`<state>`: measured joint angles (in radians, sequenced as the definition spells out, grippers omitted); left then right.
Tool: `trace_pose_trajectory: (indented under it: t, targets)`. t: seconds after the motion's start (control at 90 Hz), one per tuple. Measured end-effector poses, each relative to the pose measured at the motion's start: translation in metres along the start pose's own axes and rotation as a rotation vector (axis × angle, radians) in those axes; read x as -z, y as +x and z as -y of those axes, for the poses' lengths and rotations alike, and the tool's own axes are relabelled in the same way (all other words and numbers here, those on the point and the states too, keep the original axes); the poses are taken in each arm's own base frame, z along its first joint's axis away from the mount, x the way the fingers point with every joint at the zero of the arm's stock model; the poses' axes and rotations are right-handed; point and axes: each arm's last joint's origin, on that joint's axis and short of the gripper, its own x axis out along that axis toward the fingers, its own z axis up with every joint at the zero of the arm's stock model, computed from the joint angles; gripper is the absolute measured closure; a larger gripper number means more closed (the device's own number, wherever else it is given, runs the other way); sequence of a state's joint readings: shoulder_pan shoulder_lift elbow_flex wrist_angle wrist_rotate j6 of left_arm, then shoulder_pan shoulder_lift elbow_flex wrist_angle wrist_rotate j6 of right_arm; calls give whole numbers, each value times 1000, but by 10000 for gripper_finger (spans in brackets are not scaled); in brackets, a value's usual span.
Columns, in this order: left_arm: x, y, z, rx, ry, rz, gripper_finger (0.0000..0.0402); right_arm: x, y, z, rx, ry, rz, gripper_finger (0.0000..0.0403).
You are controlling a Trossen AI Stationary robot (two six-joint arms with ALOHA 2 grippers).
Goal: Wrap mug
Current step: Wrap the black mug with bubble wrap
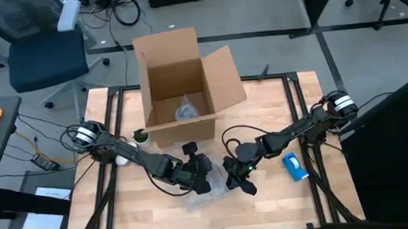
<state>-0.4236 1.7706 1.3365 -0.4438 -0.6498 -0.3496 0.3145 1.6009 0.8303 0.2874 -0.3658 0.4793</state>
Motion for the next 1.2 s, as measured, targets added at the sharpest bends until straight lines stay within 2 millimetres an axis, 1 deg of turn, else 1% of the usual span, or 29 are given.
trace_pose_trajectory:
  t: [0.167, 0.378, 0.489, 0.6, 0.756, 0.878, 0.956, 1.067, 1.122, 1.2]
  targets:
    - [-1, 0, 0, 2, -4, 6, 402, -2, 0, 1, 44, -11, 37, 403]
    - [-1, 0, 0, 1, -8, 12, 402, -5, -3, 0, 58, -18, 55, 403]
    - [-1, 0, 0, 0, -6, 9, 402, -8, -11, -4, 98, -46, 77, 403]
    - [-1, 0, 0, 0, -4, 7, 402, -15, -25, -7, 144, -64, 108, 403]
    - [0, 0, 0, -1, -1, 4, 402, -16, -40, -4, 258, -55, 92, 403]
    - [0, 0, 0, -1, 0, 4, 402, -20, -49, -5, 325, -76, 134, 403]
    - [0, 0, 0, -1, 0, 4, 402, -23, -49, -7, 326, -110, 171, 403]
    - [-1, 1, -2, -6, -2, 1, 402, -31, -45, -15, 274, -168, 256, 403]
    - [-1, 2, -3, -10, -6, 1, 402, -27, -40, -16, 275, -181, 241, 403]
    - [-2, 3, -4, -16, -8, 4, 402, -26, -26, -15, 304, -198, 181, 403]
